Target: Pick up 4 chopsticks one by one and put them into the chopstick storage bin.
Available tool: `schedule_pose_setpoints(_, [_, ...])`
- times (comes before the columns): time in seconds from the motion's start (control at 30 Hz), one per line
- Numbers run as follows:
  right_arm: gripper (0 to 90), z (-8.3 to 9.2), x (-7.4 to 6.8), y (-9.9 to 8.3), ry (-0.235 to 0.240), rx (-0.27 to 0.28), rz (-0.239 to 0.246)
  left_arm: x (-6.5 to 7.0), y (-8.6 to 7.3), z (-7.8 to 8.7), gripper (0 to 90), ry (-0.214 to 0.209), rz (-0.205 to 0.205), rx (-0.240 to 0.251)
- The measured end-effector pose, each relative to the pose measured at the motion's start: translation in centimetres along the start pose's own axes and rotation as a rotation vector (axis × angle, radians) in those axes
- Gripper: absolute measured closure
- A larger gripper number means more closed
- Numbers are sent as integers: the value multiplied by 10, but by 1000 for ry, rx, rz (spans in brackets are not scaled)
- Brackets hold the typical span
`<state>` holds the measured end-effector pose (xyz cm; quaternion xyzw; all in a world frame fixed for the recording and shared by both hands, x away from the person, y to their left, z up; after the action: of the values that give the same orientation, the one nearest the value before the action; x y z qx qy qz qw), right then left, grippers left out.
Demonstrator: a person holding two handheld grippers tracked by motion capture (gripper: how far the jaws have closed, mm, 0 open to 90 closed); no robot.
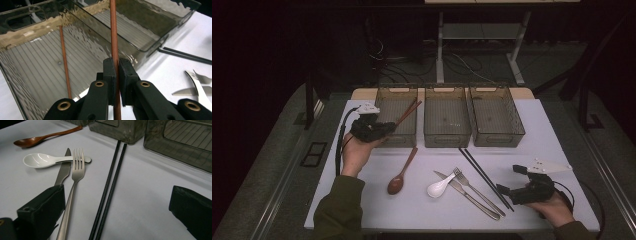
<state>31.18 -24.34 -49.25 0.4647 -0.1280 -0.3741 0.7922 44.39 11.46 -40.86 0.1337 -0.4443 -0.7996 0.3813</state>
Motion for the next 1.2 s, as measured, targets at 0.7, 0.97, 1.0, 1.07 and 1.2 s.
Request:
schedule_pose_setpoints(0.7, [8, 1, -2, 2, 5, 16, -5, -35, 45, -32, 844, 51, 32, 48])
schedule_pose_setpoints(0.97, [8, 3, -3, 3, 12, 19, -3, -46, 59, -46, 844, 58, 47, 70])
schedule_pose_setpoints(1.0, [8, 2, -3, 3, 14, 18, -5, -48, 60, -48, 844, 58, 52, 75])
schedule_pose_setpoints(1.07, [8, 2, -3, 3, 14, 17, -6, -52, 60, -51, 844, 61, 60, 81])
schedule_pose_setpoints(1.2, [8, 3, -4, 3, 16, 19, -12, -58, 56, -57, 843, 62, 97, 89])
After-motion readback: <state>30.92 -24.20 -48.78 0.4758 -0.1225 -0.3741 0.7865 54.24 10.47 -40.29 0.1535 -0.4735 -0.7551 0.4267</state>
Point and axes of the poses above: each handheld gripper's, and its own axes: z roughly backward along the jaws, y roughly out of its top, x roughly to its right, the point moved 10 cm from there along -z, roughly forward along the jaws, and after that the axes turned 2 degrees about z, right-handed, at the moved point
